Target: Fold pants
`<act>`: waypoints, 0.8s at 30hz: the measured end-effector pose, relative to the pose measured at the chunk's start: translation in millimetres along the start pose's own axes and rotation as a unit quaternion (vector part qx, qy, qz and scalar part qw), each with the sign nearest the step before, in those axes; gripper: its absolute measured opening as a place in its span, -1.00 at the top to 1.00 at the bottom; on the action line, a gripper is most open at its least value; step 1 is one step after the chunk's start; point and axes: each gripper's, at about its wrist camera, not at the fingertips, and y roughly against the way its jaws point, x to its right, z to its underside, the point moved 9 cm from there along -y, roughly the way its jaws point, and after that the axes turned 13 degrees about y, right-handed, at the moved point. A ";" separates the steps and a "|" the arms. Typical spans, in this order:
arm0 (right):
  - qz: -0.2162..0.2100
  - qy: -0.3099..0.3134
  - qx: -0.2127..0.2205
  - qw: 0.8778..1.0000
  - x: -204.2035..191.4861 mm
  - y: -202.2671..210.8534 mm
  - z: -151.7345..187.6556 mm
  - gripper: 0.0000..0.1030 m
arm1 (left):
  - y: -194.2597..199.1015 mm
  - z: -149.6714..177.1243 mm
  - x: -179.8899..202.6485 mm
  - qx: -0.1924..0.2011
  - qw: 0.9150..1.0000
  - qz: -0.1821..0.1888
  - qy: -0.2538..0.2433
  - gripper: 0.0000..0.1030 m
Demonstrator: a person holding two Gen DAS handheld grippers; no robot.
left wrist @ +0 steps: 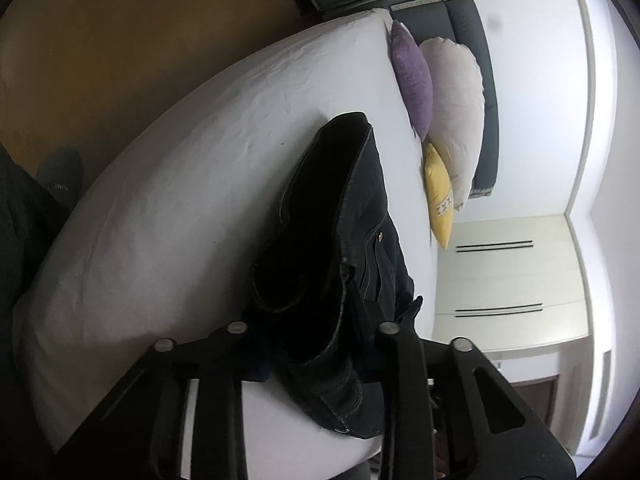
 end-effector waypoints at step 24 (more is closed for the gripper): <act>0.093 -0.019 0.000 0.996 34.9 35.7 12.5 -0.22 | -20.5 105.0 226.3 0.003 0.955 -0.003 -0.297 0.73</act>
